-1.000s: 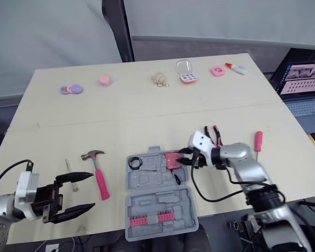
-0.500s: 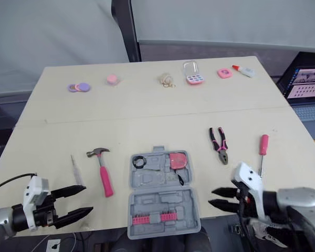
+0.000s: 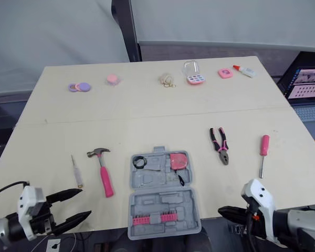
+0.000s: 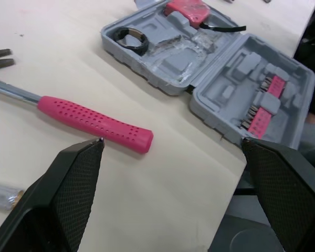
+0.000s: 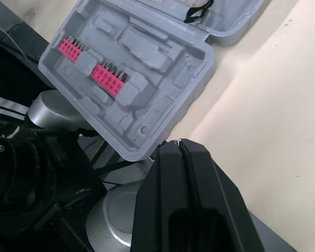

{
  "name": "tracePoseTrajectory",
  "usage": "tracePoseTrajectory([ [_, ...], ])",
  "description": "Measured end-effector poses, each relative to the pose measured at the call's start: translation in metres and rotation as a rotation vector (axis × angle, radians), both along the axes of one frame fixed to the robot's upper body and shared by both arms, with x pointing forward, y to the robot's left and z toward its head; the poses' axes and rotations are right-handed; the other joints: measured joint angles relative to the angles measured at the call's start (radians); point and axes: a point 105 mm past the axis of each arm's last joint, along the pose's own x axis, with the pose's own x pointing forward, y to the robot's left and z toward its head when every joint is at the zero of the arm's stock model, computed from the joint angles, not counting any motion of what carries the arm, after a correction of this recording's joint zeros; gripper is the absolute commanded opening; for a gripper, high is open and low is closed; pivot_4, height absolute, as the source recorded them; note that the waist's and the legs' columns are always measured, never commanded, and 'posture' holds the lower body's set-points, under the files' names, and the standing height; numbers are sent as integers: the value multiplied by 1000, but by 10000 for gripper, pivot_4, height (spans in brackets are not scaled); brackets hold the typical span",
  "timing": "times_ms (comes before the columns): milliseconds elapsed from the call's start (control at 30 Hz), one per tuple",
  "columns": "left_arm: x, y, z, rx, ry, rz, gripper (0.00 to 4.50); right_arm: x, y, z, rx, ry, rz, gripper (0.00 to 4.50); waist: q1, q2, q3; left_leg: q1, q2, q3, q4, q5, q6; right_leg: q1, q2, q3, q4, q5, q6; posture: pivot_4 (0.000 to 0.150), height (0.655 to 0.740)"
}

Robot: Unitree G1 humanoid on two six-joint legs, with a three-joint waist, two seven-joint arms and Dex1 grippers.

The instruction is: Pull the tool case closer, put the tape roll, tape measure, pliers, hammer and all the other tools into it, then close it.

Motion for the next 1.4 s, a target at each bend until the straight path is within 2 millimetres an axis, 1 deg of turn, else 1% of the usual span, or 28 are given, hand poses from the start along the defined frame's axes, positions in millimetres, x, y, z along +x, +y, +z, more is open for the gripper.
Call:
tracePoseTrajectory([
  [200, -14, 2, -7, 6, 10, 30, 45000, -3, -3, -4, -14, 10, -24, 226, 1, -1, 0, 0, 1, 0, 0, 0, 0, 0, 0, 0, 0, 0, 0, 1500, 7400],
  [367, -14, 2, -8, 15, 11, 37, 45000, -1, -4, -3, -20, -20, -22, 226, 1, -1, 0, 0, 2, 0, 0, 0, 0, 0, 0, 0, 0, 0, 0, 1500, 7400],
  [400, -14, 2, -9, 16, 15, 38, 45000, -1, -4, -3, -20, -20, -23, 2521, 1, -1, 0, 0, 2, 0, 0, 0, 0, 0, 0, 0, 0, 0, 0, 1500, 7400],
  [467, -12, 0, -9, 10, 18, 34, 45000, 0, -5, -3, -20, -26, -26, 8976, 1, -1, 0, 0, 2, 0, 0, 0, 0, 0, 0, 0, 0, 0, 0, 1500, 7400],
  [533, -9, -2, -9, 4, 12, 27, 45000, 1, -4, -2, -21, -37, -26, 18271, 1, -1, 0, 0, 2, 0, 0, 0, 0, 0, 0, 0, 0, 0, 0, 1500, 7400],
  [700, -7, -5, -8, -2, 5, 17, 45000, 2, -4, -1, -23, -52, -24, 44194, 0, -1, 0, 0, 2, 0, 0, 0, 0, 0, 0, 0, 0, 0, 0, 1500, 7400],
  [833, -4, -9, -6, -8, -12, -11, 45000, 4, -5, 1, -28, -72, -21, 44714, 1, -1, 0, 0, 2, 0, 0, 0, 0, 0, 0, 0, 0, 0, 0, 1500, 7400],
  [900, 2, -12, 1, -3, -62, -51, 45000, 8, -5, 4, -35, -94, -25, 44714, 2, -1, 0, 0, 2, 0, 1, 0, 0, 0, 0, 0, 0, 0, 0, 1500, 7400],
  [1000, 15, -18, 18, -2, -139, -129, 45000, 18, -8, 12, -44, -145, -39, 44714, 1, 0, 0, 0, 2, 0, 1, 0, 0, 0, 0, 0, 1, 0, 0, 1500, 7400],
  [1067, 20, -24, 27, 0, -172, -199, 45000, 24, -13, 17, -63, -179, -65, 44714, 0, 0, 0, 0, 1, 0, 0, 0, 0, 0, 0, 0, 1, 0, 0, 1500, 7400],
  [1133, 24, -30, 34, -20, -199, -246, 45000, 28, -14, 19, -74, -195, -88, 44714, -1, 0, 0, 0, 1, 0, 0, 0, 0, 0, 0, 0, 1, 0, 0, 1500, 7400],
  [1267, 27, -46, 39, -81, -214, -333, 45000, 34, -19, 18, -89, -216, -161, 44714, -1, 0, 0, 0, -2, 0, 1, 0, 0, 0, 0, 0, 2, 0, 0, 1500, 7400],
  [1400, 27, -53, 39, -96, -221, -378, 45000, 39, -24, 18, -110, -230, -216, 44714, -2, 0, 0, 1, -2, 0, 1, 0, 0, 0, 1, 0, 2, 0, 0, 1500, 7400],
])
